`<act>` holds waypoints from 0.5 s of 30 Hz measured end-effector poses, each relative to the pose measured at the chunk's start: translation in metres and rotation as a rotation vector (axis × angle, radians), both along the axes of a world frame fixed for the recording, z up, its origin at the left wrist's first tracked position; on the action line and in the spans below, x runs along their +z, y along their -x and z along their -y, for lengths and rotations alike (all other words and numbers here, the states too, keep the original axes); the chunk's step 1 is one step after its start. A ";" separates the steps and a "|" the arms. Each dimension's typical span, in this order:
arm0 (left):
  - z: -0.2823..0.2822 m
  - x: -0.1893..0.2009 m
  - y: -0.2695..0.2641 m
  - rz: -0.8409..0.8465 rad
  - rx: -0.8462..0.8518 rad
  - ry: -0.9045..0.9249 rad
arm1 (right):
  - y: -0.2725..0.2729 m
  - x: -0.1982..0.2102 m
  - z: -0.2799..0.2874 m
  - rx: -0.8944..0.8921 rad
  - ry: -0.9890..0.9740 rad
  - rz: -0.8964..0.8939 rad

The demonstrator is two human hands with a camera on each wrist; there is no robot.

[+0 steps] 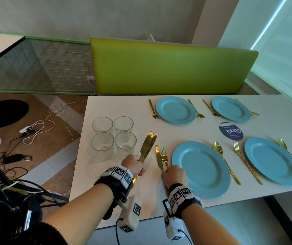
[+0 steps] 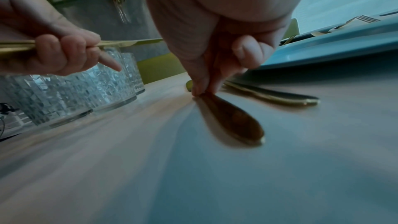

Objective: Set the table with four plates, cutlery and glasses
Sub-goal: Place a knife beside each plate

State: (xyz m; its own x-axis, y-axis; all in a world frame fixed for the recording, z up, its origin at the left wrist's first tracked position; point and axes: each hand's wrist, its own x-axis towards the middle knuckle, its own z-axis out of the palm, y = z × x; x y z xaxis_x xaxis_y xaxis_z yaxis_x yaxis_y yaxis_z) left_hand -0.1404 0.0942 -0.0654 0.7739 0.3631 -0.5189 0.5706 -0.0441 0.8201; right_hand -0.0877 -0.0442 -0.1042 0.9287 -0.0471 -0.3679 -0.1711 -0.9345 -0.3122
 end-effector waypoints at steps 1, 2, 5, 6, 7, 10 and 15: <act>0.001 0.000 0.000 -0.002 -0.002 -0.001 | 0.000 0.000 0.000 0.001 0.000 0.001; 0.002 0.000 0.001 0.000 -0.001 -0.002 | 0.000 0.000 0.000 0.000 -0.001 0.001; 0.004 0.001 0.001 0.009 0.013 0.010 | -0.002 0.001 0.000 -0.006 -0.007 0.000; 0.004 0.002 0.002 0.011 0.017 0.014 | -0.002 0.001 0.000 -0.008 -0.008 0.000; 0.004 0.003 0.002 0.012 0.020 0.017 | -0.003 0.001 0.000 -0.009 -0.010 0.000; 0.003 0.005 0.002 0.011 0.021 0.020 | -0.004 0.002 0.000 -0.003 -0.008 -0.002; 0.002 0.008 0.003 0.019 0.022 0.026 | -0.004 0.004 0.001 0.000 -0.001 0.003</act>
State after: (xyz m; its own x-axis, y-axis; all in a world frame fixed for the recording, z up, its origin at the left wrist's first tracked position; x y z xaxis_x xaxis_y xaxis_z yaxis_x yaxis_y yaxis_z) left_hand -0.1434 0.0924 -0.0579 0.7759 0.3665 -0.5134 0.5551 -0.0101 0.8317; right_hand -0.0835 -0.0456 -0.1006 0.9300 -0.0463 -0.3647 -0.1696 -0.9342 -0.3138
